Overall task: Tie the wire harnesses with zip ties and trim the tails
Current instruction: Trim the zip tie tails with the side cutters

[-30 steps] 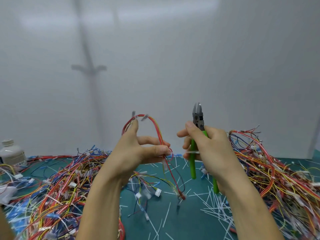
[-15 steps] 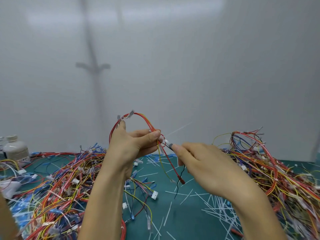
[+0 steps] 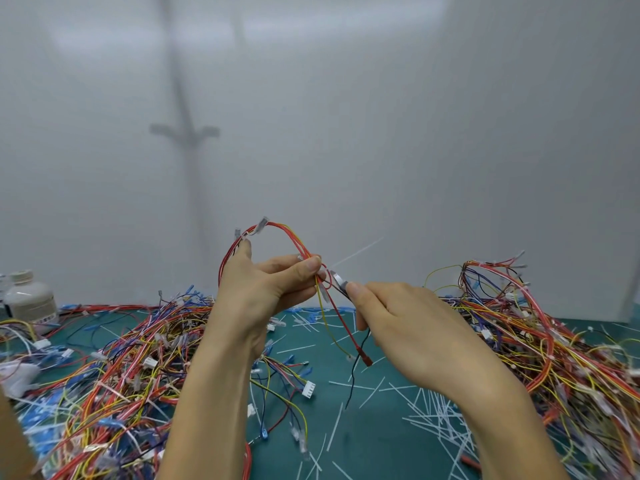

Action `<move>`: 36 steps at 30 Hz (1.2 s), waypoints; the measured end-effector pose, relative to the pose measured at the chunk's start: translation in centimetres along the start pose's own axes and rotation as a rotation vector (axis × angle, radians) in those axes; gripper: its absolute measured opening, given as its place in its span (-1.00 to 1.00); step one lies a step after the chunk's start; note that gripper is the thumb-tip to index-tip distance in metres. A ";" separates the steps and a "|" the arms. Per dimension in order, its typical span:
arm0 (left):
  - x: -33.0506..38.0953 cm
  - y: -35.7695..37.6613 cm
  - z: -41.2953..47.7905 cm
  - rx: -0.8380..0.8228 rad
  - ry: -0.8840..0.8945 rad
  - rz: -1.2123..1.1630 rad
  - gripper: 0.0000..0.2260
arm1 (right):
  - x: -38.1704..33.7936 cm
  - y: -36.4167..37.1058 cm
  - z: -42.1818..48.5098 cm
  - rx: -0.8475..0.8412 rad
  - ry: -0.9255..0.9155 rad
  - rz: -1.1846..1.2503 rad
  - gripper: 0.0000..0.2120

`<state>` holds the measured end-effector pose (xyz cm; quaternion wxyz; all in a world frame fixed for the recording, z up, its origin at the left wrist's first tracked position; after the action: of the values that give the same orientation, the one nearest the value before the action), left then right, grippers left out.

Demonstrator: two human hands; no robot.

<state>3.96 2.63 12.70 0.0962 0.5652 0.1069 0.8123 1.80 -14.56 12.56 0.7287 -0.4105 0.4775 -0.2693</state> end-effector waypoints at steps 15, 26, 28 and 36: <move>-0.4 0.3 0.1 0.010 0.003 0.008 0.20 | -0.3 0.3 0.4 0.059 -0.006 0.030 -0.44; -0.5 -0.2 0.1 0.030 -0.011 0.070 0.08 | 0.2 0.4 0.7 0.060 0.006 0.169 -0.44; -0.7 -0.5 0.1 0.028 -0.020 0.117 0.05 | 1.1 0.7 1.1 0.054 0.052 0.123 -0.43; -0.7 0.0 -0.4 -0.150 -0.102 0.136 -0.43 | 7.3 7.3 4.3 -0.234 0.324 -0.209 -0.49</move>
<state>3.82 2.40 11.99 0.0882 0.6030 0.0024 0.7929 8.69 -15.00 3.76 0.5579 -0.4910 0.5712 -0.3483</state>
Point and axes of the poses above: each hand's wrist, its own z-axis towards the middle knuckle, its own y-axis out of the palm, x = y × z, the point moved 3 cm from there along z, towards the middle knuckle, and after that the axes turned 8 degrees about -x, right-handed, at the moved point
